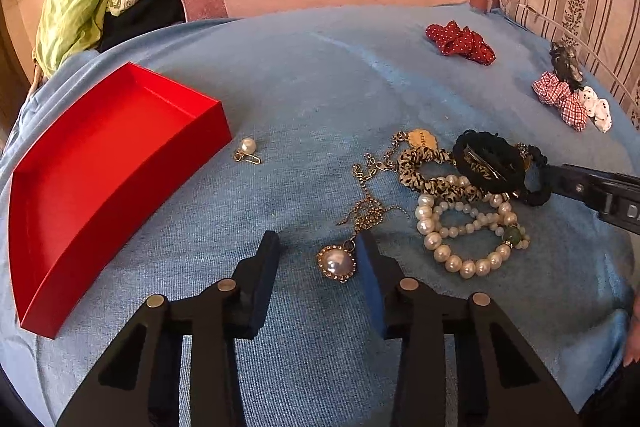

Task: Organize jewelry
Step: 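Grasp the pearl pendant necklace with the left tool while the right tool grasps a black beaded bracelet, then carry the pendant in the left tool while the right tool carries the bracelet into the red tray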

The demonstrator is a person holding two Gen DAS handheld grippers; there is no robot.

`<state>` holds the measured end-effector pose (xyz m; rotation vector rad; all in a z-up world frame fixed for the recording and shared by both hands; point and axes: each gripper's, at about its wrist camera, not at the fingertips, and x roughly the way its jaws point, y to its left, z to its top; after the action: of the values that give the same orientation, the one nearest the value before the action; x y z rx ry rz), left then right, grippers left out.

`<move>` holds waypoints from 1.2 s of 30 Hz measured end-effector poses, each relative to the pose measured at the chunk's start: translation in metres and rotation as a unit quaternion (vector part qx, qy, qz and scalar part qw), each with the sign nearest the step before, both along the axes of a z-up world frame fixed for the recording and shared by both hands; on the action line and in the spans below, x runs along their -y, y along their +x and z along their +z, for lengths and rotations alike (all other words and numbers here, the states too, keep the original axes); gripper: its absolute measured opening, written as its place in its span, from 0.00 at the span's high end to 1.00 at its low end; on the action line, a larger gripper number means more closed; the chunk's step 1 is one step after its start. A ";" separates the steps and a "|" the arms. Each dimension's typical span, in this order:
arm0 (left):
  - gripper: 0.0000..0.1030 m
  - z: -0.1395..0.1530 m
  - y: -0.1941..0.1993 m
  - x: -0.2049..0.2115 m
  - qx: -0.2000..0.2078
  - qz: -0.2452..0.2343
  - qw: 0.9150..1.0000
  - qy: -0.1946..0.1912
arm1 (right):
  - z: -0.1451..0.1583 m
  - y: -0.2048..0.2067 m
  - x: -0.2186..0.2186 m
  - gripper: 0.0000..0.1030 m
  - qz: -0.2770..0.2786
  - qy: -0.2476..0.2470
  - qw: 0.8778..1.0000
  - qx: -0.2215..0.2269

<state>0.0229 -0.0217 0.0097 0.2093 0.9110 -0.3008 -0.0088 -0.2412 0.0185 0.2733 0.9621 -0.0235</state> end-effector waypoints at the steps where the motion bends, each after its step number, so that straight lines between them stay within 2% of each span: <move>1: 0.64 0.000 0.000 0.000 0.000 0.000 1.000 -0.001 | -0.002 0.003 -0.001 0.57 -0.001 -0.002 1.000 -0.004; 2: 0.65 0.000 0.000 0.000 0.000 0.000 1.000 -0.001 | -0.004 0.003 0.000 0.59 -0.001 -0.003 1.000 -0.006; 4: 0.68 0.001 0.000 0.000 -0.001 -0.002 1.000 -0.003 | -0.004 0.003 -0.001 0.70 0.000 -0.019 1.000 -0.005; 6: 0.78 0.001 -0.001 0.000 0.000 -0.003 1.000 -0.005 | -0.004 0.003 0.000 0.86 0.001 -0.018 1.000 -0.005; 8: 0.81 0.002 -0.002 0.000 0.000 -0.004 1.000 -0.008 | -0.001 0.001 0.002 0.90 0.001 -0.010 1.000 0.003; 12: 0.81 0.005 -0.004 -0.001 0.005 -0.004 1.000 -0.013 | 0.010 -0.007 0.003 0.90 -0.005 -0.016 0.999 0.030; 17: 0.81 0.016 -0.008 -0.002 0.024 -0.004 1.000 -0.020 | 0.031 -0.021 0.004 0.90 -0.010 -0.009 0.996 0.084; 27: 0.81 0.030 -0.013 -0.005 0.054 0.002 0.998 -0.028 | 0.070 -0.048 -0.012 0.90 0.002 -0.043 0.980 0.194; 36: 0.81 0.036 -0.014 -0.009 0.064 0.007 0.997 -0.033 | 0.072 -0.048 -0.015 0.90 0.008 -0.039 0.979 0.198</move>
<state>0.0087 -0.0125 0.0458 0.1597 0.7745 -0.2999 -0.0567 -0.2257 0.0904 0.1869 0.5650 0.0080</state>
